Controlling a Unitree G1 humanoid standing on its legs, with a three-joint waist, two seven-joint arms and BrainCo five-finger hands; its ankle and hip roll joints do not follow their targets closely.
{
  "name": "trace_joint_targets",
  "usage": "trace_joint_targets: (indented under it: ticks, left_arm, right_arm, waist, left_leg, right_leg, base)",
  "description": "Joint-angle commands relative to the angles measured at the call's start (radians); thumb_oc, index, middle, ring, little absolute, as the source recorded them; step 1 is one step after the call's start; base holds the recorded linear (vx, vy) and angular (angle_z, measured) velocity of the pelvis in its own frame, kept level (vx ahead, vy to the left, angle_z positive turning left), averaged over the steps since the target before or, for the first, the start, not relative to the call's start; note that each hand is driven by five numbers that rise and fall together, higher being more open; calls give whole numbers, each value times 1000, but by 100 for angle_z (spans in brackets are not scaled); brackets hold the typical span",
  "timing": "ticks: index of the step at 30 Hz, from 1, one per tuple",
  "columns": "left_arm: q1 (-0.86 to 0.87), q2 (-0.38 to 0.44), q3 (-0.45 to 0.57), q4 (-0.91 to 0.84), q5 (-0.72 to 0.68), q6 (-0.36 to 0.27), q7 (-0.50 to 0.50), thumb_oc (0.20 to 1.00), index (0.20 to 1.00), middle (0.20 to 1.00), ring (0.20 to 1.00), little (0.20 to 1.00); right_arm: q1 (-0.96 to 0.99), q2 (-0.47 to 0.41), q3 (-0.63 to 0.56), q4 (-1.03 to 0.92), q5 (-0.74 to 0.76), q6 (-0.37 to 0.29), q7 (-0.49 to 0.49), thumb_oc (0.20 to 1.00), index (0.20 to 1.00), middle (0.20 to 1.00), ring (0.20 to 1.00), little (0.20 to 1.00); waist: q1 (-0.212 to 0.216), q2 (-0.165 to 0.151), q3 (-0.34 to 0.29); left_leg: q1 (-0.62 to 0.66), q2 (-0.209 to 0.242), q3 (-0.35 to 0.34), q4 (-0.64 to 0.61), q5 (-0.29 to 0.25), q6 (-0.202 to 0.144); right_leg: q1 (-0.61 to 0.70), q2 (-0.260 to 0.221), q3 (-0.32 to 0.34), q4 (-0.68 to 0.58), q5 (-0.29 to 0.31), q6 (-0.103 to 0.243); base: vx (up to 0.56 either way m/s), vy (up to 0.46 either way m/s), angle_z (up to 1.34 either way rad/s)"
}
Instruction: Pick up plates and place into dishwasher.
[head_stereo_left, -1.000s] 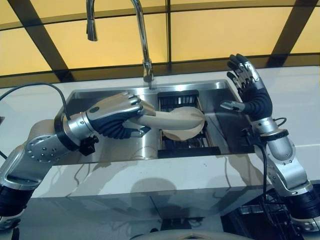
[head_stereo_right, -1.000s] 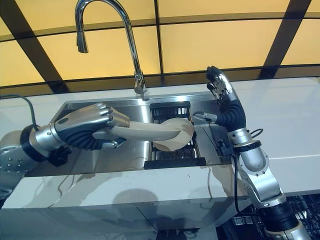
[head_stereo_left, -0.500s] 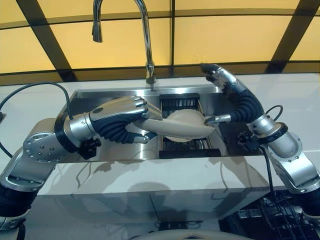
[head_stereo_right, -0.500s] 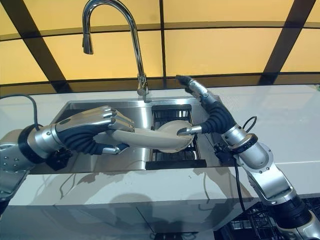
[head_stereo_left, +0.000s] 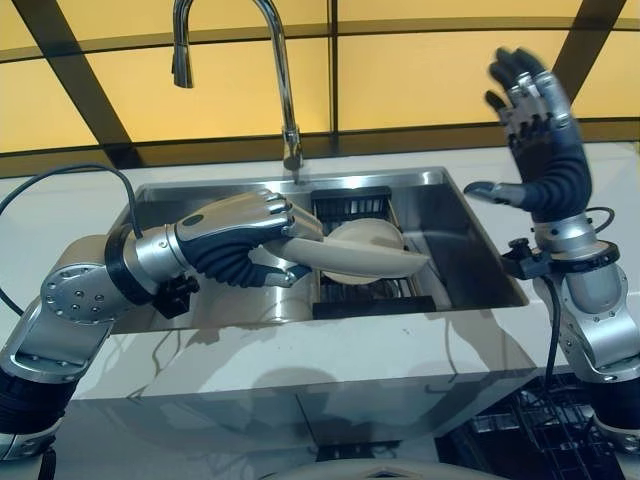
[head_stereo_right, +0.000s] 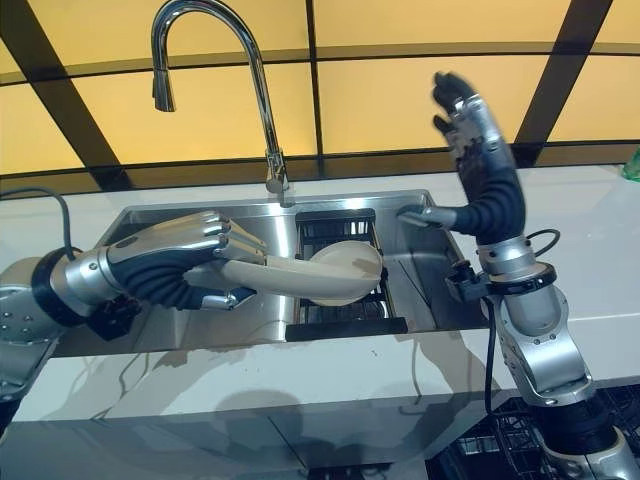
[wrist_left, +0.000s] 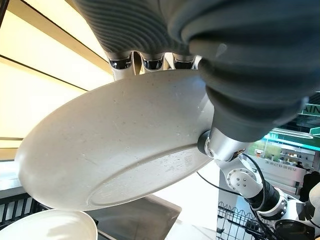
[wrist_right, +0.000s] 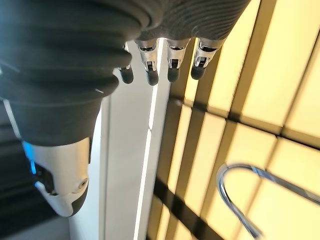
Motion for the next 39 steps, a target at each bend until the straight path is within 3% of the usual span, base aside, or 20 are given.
trace_joint_targets:
  ticks: [1,7,9,19,23,25,29,35,39]
  left_arm:
    - [-76,-25,49,81,-69,-6,19,200,200,200,200,200]
    - [-93,-32,57,104,-57,-14,30,200,200,200,200,200]
    - [-100,-37,53,124,-62,-27,30,200,200,200,200,200]
    - [-87,-30,62,115,-70,-29,19,200,200,200,200,200]
    - [-90,-27,54,117,-99,-20,26,200,200,200,200,200]
    - [-89,-37,45,112,-191,13,-16,200,200,200,200,200]
    - [-67,-106,34,73,-293,49,-82,200,200,200,200,200]
    - [-69,-145,8,39,-369,89,-78,200,200,200,200,200]
    - [-67,-176,4,43,-391,84,-61,200,200,200,200,200]
  right_arm:
    - [-76,-1,-36,-9,92,-39,79,1000,1000,1000,1000,1000]
    - [-69,28,20,-40,385,36,434,1000,1000,1000,1000,1000]
    - [-76,52,45,-39,402,57,510,1000,1000,1000,1000,1000]
    - [-83,-16,113,-58,275,142,694,1000,1000,1000,1000,1000]
    - [-100,-54,142,-59,263,146,675,1000,1000,1000,1000,1000]
    - [-103,-49,156,-59,241,142,671,1000,1000,1000,1000,1000]
    - [-110,-30,183,-72,162,145,655,1000,1000,1000,1000,1000]
    - [-133,-39,203,-75,117,138,558,1000,1000,1000,1000,1000]
    - [-140,-3,208,-73,106,131,516,1000,1000,1000,1000,1000]
  waist:
    - [1,-5,-69]
    - [1,-10,-75]
    - [4,-12,-78]
    - [6,-20,-77]
    - [6,-23,-75]
    - [8,-23,-73]
    - [13,-21,-70]
    - [16,-21,-71]
    - [21,-22,-68]
  left_leg:
    - [18,19,-14,11,-114,-13]
    - [16,24,-5,12,-110,-17]
    - [17,25,-6,13,-111,-18]
    - [20,30,-4,16,-105,-21]
    - [24,31,-3,17,-105,-22]
    - [24,30,-5,17,-104,-21]
    - [25,27,-13,17,-105,-20]
    - [29,23,-19,17,-107,-18]
    - [29,17,-28,18,-110,-13]
  right_leg:
    - [-57,-11,-39,7,4,52]
    - [-56,-12,-50,6,3,49]
    - [-54,-12,-51,6,2,47]
    - [-49,-6,-48,7,2,41]
    - [-45,-5,-47,8,3,38]
    - [-44,-6,-48,7,3,38]
    - [-41,-6,-47,8,3,38]
    - [-37,-10,-49,9,2,41]
    - [-35,-12,-49,10,1,40]
  base:
    - [0,0,0]
    - [0,0,0]
    - [0,0,0]
    - [1,-15,-5]
    - [2,-5,-1]
    - [2,-8,-4]
    - [5,2,-2]
    - [0,0,0]
    - [0,0,0]
